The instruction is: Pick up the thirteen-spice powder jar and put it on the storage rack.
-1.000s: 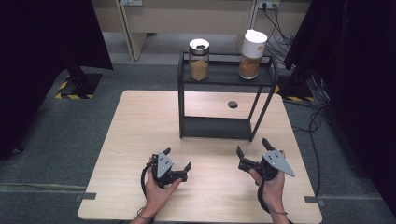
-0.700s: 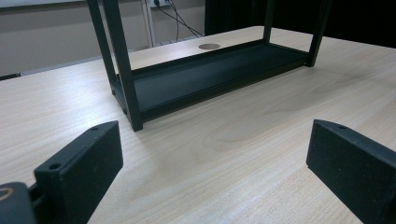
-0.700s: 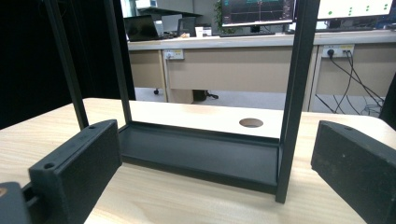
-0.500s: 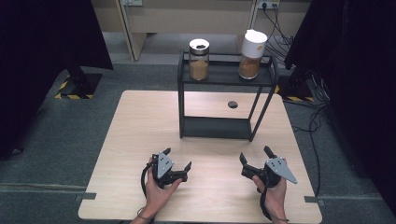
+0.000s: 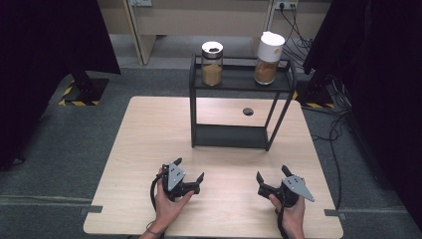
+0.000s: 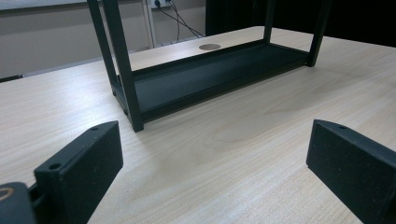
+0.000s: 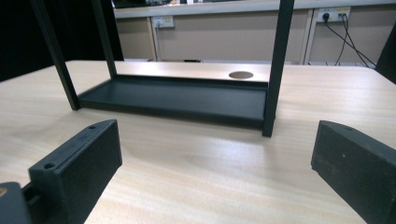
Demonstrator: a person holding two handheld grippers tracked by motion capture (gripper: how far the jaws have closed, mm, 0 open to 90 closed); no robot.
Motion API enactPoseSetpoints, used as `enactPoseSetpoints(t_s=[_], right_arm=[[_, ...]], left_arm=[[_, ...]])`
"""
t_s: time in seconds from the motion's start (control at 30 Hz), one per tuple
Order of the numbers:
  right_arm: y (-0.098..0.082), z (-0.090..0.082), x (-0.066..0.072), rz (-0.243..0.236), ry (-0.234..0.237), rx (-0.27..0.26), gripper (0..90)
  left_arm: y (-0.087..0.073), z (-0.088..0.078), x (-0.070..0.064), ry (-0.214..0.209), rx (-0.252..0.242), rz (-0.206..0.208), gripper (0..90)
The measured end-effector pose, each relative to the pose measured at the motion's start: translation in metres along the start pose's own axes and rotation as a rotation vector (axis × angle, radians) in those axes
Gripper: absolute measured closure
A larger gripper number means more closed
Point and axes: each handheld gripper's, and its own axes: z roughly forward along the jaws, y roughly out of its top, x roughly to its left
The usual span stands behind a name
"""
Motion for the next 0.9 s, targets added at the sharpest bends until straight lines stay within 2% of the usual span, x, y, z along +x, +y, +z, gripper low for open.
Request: enactPoseSetpoints(t_s=[0.1,0.9], right_arm=[[-0.0018,0.0005,0.0006,0.001,-0.002,0.013,1.9],[-0.0031,-0.0005,0.0018,0.003,-0.009,0.006,1.7]], left_arm=[[0.0000,-0.0001,0.0004,-0.001,0.000,-0.002,3.0],[-0.0004,-0.0003,0.0002,0.000,-0.002,-0.001,3.0]])
